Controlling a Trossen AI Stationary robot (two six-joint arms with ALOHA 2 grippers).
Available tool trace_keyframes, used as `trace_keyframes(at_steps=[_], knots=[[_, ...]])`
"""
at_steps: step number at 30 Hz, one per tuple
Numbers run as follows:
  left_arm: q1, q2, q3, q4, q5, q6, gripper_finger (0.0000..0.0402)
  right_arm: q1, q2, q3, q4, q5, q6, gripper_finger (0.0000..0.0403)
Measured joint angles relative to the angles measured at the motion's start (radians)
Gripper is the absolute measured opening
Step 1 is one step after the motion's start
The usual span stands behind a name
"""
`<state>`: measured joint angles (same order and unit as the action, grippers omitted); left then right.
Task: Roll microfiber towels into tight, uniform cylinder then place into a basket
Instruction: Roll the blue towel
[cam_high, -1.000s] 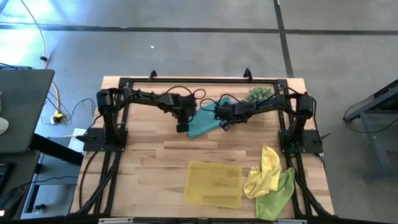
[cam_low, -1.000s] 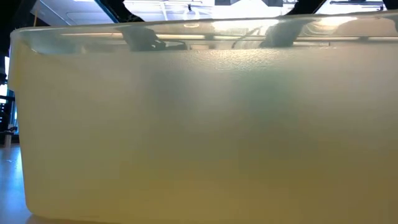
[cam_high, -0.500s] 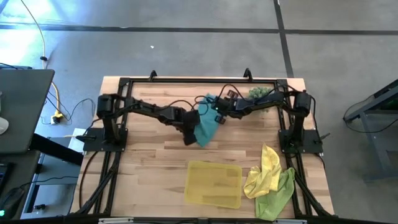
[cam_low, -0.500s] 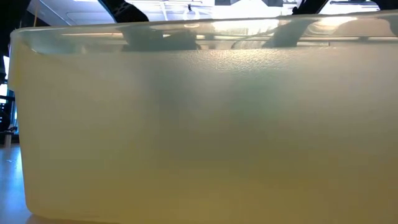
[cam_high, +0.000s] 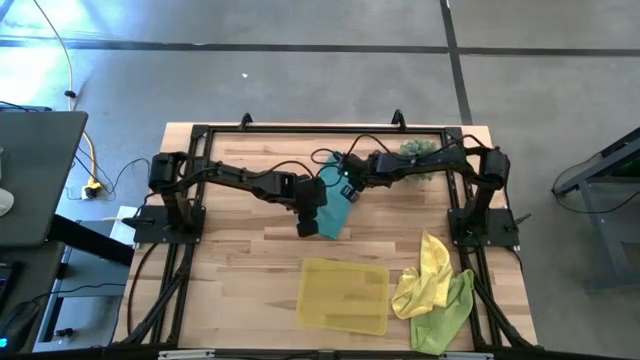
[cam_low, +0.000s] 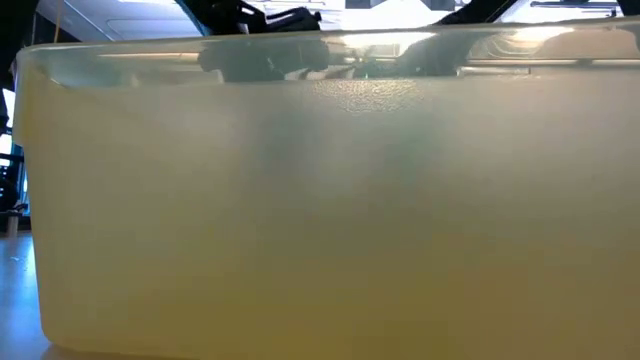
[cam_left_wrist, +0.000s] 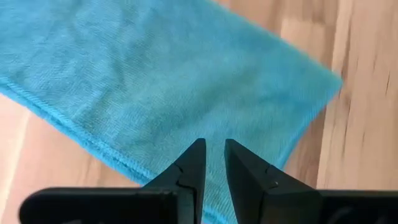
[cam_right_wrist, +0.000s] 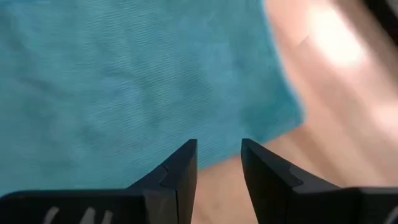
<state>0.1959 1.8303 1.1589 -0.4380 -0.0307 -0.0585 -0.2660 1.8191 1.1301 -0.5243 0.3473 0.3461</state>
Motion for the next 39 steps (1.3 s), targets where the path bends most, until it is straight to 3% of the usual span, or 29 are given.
trace_keyframes(at_steps=[5, 16, 25, 35, 39], knots=[[-0.012, 0.012, -0.001, -0.033, 0.017, 0.094, 0.0051, 0.047, 0.011, -0.002, 0.006, 0.029, 0.114, 0.0119], [-0.045, 0.048, -0.003, -0.056, -0.021, 0.027, 0.0051, 0.029, 0.051, 0.000, 0.022, 0.064, 0.121, 0.0119], [-0.052, 0.090, -0.003, -0.038, -0.037, -0.057, 0.0051, -0.042, 0.122, 0.002, 0.097, 0.072, -0.063, 0.0119], [-0.047, 0.129, -0.001, 0.148, -0.097, -0.072, 0.0051, -0.147, 0.128, 0.001, 0.240, 0.063, -0.354, 0.0119], [-0.033, 0.122, 0.027, 0.159, -0.104, -0.070, 0.0051, -0.156, 0.090, 0.000, 0.203, 0.073, -0.423, 0.0119]])
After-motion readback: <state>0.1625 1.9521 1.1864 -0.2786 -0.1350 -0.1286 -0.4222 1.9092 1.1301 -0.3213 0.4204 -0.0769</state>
